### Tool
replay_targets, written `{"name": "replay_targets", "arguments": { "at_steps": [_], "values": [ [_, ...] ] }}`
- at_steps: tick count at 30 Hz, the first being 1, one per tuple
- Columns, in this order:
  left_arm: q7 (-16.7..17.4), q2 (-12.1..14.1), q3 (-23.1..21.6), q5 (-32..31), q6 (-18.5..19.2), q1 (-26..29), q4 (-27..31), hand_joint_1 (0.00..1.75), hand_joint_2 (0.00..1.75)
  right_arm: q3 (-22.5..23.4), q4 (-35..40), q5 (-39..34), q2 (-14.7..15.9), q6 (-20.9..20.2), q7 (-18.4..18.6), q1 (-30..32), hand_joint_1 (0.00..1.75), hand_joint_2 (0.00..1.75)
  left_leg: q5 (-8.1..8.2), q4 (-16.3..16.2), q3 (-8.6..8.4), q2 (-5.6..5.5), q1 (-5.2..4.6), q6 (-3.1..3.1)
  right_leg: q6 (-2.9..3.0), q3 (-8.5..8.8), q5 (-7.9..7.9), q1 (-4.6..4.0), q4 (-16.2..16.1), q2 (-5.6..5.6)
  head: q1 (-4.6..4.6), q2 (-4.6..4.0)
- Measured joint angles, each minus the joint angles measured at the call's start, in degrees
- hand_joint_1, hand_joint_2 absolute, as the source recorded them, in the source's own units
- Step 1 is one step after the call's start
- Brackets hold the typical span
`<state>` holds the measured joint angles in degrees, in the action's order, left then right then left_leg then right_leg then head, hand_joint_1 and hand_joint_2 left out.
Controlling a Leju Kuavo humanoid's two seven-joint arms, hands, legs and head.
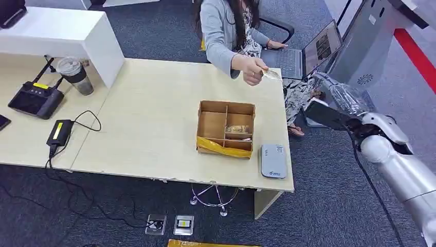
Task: Pass the card to the sensor for recognition and then transmit it.
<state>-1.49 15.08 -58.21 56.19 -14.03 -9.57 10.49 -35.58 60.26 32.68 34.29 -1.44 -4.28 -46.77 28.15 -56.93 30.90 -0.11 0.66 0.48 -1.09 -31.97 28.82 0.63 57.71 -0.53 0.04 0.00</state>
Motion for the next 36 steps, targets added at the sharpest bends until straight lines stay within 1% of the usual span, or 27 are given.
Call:
{"name": "replay_targets", "arguments": {
  "at_steps": [6,9,13,19,26,32,36],
  "values": [
    [0.7,0.0,-0.4,0.2,-0.6,0.0,0.0,0.0,0.0,0.0,4.4,-0.7,-3.3,-0.7,0.4,0.6,0.0,1.75,-0.01,0.0,0.0,0.01,0.0,-0.01,0.0,-0.01,0.0,0.0,0.0,0.04,-0.02,0.0],
    [1.5,0.0,-0.5,0.3,-0.9,0.0,0.0,0.0,0.0,0.0,5.1,-0.9,-5.1,-0.6,0.2,0.4,0.0,1.75,-0.01,0.0,0.0,0.01,0.0,-0.02,0.0,0.0,0.0,0.0,0.0,0.04,-0.02,0.0],
    [2.5,0.0,-0.8,0.5,-1.4,0.0,0.0,0.0,0.0,-0.2,5.2,-1.7,-7.7,0.5,-0.4,-1.0,0.0,1.75,-0.03,0.0,0.0,0.01,0.0,-0.04,0.0,-0.02,0.0,0.0,0.0,0.04,-0.02,0.0],
    [2.6,-0.1,-1.1,0.8,-1.4,0.0,0.0,0.0,0.0,-0.6,4.8,-2.3,-10.9,2.3,-1.0,-2.5,0.0,1.75,-0.03,0.0,-0.01,0.01,0.0,-0.04,0.0,-0.02,0.0,0.0,0.0,0.05,0.0,0.0],
    [2.6,-0.1,-1.5,0.8,-1.4,0.0,0.0,0.0,0.0,-1.1,3.7,-0.9,-13.1,4.5,-1.5,-3.3,0.0,1.75,-0.03,0.0,-0.02,0.02,0.0,-0.04,0.0,-0.03,0.0,0.0,0.0,0.08,-0.02,0.0],
    [2.6,-0.2,-1.5,0.8,-1.4,0.0,0.0,0.0,0.0,-1.1,1.8,0.9,-14.0,6.5,-2.4,-3.6,0.0,1.75,-0.03,0.0,-0.01,0.01,0.0,-0.04,0.0,-0.03,0.0,0.0,0.0,0.09,-0.02,0.0],
    [2.6,-0.2,-1.8,0.8,-1.3,0.0,0.0,0.0,0.0,-1.1,-0.1,3.9,-14.6,8.8,-3.0,-4.1,0.0,1.75,-0.03,0.0,-0.01,0.02,0.0,-0.04,0.0,-0.03,0.0,0.0,0.0,0.09,0.0,0.0]
  ]
}}
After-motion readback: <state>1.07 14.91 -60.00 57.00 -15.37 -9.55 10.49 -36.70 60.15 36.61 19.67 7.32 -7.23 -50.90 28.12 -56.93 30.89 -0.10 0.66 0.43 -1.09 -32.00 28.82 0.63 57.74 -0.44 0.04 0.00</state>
